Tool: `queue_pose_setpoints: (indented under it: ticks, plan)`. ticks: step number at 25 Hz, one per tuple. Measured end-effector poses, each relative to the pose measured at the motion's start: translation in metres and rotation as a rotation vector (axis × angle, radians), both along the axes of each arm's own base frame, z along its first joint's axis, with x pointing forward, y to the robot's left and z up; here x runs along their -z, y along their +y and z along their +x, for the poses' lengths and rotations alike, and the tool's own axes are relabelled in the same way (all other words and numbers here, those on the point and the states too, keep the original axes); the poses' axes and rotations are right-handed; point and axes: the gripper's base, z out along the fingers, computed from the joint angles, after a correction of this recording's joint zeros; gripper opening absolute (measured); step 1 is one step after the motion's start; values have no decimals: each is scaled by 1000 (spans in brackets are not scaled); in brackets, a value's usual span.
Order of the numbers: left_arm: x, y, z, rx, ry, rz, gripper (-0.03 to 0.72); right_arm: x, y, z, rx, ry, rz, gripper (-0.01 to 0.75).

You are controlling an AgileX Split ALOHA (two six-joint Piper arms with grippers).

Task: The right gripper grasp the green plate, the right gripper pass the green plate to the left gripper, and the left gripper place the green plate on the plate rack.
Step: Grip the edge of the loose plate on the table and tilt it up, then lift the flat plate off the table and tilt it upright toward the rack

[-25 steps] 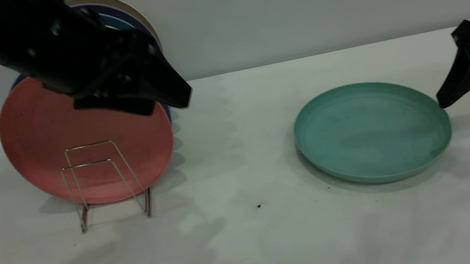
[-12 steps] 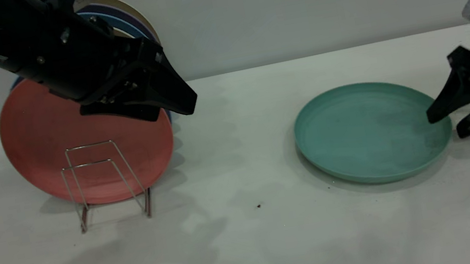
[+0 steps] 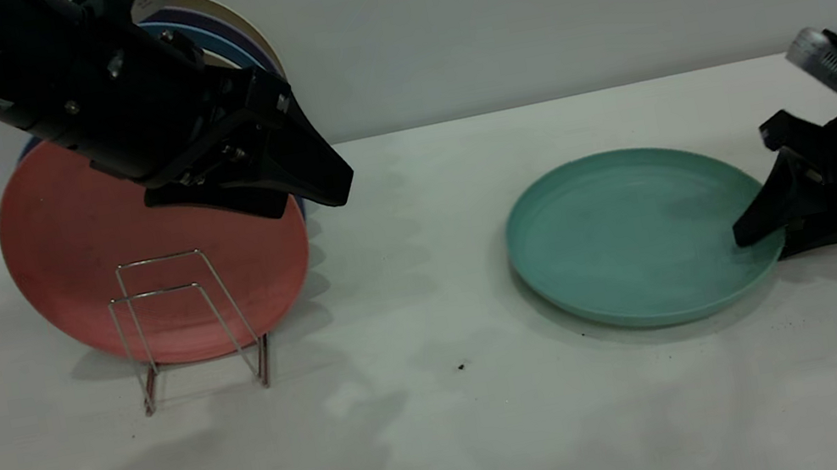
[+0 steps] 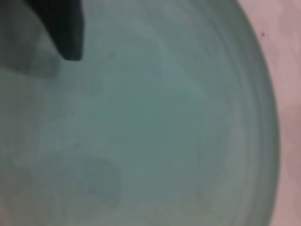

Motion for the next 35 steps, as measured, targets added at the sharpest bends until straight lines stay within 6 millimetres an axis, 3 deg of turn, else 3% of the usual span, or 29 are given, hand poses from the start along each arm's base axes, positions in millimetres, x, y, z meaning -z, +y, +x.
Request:
queue_pose_setpoints:
  ticks: [2, 4, 13, 24, 28, 32, 35]
  plan:
    - [0, 0, 0, 0, 0, 0, 585, 1, 1, 1, -15, -17, -13, 83]
    - [0, 0, 0, -2, 1, -1, 585, 0, 3, 1, -46, -44, 1, 25]
    - [0, -3, 2, -57, 25, -59, 585, -13, 38, -5, -289, -170, 152, 17]
    - [37, -7, 12, -188, 135, -121, 569, -48, 106, -10, -492, -281, 226, 17]
    - [37, -9, 15, -210, 124, -160, 410, -50, 119, -12, -528, -290, 226, 17]
    - [36, -10, 15, -212, 120, -171, 124, -51, 119, -12, -529, -293, 221, 14]
    - [36, -10, 15, -210, 120, -170, 121, -51, 118, -12, -529, -295, 219, 14]
